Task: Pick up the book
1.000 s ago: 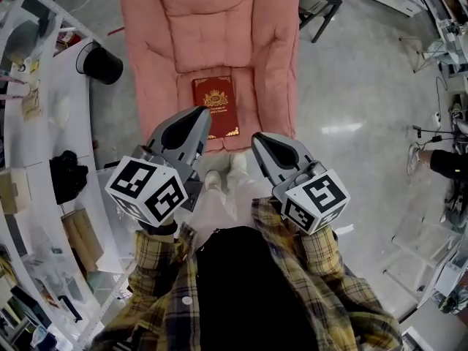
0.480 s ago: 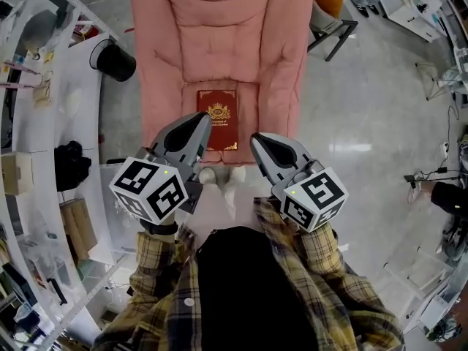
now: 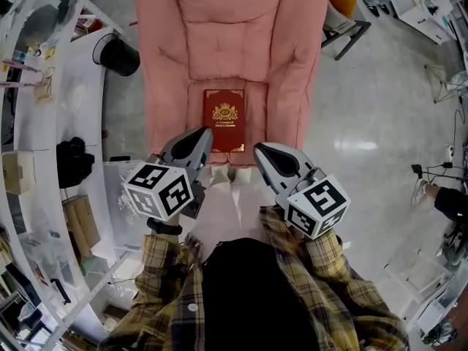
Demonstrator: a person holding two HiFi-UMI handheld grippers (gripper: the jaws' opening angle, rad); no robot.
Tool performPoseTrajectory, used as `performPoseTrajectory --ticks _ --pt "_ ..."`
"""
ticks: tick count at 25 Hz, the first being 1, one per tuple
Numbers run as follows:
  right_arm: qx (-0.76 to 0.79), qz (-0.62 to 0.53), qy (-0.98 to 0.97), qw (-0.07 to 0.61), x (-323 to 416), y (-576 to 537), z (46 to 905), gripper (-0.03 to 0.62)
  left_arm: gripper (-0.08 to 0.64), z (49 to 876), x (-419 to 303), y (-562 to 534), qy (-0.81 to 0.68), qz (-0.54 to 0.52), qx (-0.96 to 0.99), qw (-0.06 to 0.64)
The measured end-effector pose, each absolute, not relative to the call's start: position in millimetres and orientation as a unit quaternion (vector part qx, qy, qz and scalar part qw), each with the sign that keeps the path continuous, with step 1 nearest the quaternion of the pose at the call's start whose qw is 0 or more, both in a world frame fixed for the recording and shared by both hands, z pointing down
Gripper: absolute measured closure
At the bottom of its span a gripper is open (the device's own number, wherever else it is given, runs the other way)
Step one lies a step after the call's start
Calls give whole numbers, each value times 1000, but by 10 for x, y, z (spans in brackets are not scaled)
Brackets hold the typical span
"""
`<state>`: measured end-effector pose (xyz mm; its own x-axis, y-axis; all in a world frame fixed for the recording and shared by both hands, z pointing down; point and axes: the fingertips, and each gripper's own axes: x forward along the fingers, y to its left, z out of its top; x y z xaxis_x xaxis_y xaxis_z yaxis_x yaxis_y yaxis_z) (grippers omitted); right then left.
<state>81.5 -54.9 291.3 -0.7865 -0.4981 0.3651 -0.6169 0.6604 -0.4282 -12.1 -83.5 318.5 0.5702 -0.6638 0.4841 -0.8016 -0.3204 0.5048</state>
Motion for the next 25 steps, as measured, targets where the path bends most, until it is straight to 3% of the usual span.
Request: performPoseTrajectory --ticks 15,25 --pt "288 331 -887 143 444 -740 3823 575 552 4612 -474 -913 -420 147 762 470" --pt "278 332 -886 165 316 -854 4383 575 469 5562 -505 -754 -377 189 746 515"
